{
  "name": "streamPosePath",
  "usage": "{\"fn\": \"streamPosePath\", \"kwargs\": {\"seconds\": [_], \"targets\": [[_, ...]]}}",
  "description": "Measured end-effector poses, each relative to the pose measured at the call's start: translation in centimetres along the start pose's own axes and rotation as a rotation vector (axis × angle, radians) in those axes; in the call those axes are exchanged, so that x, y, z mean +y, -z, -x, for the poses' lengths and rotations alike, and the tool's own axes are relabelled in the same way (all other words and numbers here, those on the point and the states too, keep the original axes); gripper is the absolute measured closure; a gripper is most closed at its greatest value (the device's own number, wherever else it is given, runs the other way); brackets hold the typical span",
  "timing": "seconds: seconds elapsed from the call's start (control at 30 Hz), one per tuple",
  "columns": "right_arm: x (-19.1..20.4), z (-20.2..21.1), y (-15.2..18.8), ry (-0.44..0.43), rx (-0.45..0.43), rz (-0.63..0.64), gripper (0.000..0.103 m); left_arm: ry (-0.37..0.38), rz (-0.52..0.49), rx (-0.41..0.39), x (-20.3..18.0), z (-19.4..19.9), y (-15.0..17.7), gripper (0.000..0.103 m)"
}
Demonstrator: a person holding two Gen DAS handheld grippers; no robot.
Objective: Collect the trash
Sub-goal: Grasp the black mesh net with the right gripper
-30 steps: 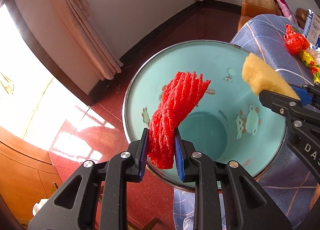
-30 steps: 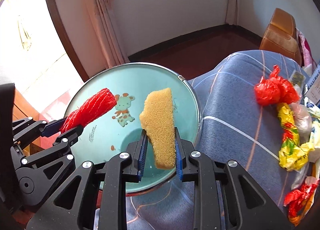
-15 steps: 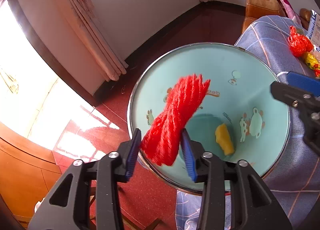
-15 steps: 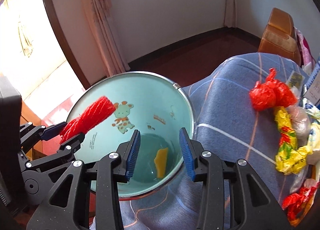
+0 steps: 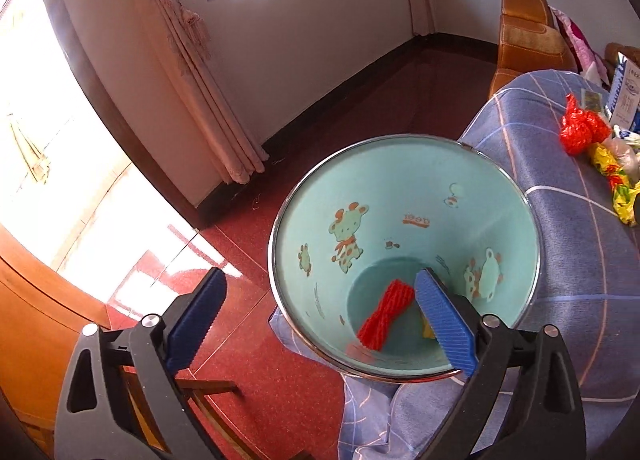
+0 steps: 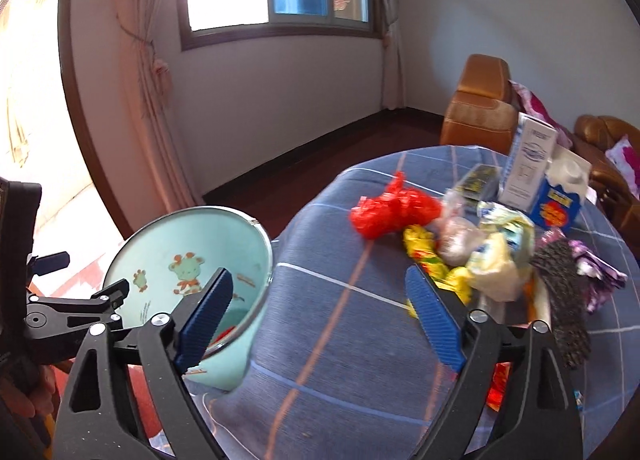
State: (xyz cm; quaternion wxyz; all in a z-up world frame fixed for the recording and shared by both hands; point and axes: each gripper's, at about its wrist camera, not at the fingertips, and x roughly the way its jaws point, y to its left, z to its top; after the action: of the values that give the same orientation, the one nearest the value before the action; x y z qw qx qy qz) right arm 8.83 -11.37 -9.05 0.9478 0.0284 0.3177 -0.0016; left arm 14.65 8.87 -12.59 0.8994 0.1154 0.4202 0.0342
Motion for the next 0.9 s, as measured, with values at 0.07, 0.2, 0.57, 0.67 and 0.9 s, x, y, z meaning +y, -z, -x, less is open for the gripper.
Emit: {"fn": "streamPosePath", "kwargs": {"seconds": [0.07, 0.2, 0.57, 0.67, 0.9], "targets": [[-1.6, 0.5, 0.4, 0.013, 0.015, -0.038, 0.014, 0.024, -0.001, -0.036, -0.8, 1.2, 0.0, 0.006], [-4.5, 2.5, 1.5, 0.049, -0.022, -0.083, 0.014, 0.073, -0.001, -0.051, -2.5, 2.7, 0.1, 0.006], [-14.6, 7.9, 5.7, 0.308, -0.077, -0.201, 0.015, 0.22, -0.063, -0.023, -8.9, 4.5, 1.3, 0.006], [-16.8, 8.1, 6.7, 0.328, -0.036, -0.248, 0.019, 0.24, -0.103, -0.018, -10.7, 4.8, 1.9, 0.006], [-18.7, 8.1, 7.5, 0.323, 0.011, -0.241, 0.039, 0.266, -0.17, -0.032, -13.2, 5.6, 2.6, 0.006]]}}
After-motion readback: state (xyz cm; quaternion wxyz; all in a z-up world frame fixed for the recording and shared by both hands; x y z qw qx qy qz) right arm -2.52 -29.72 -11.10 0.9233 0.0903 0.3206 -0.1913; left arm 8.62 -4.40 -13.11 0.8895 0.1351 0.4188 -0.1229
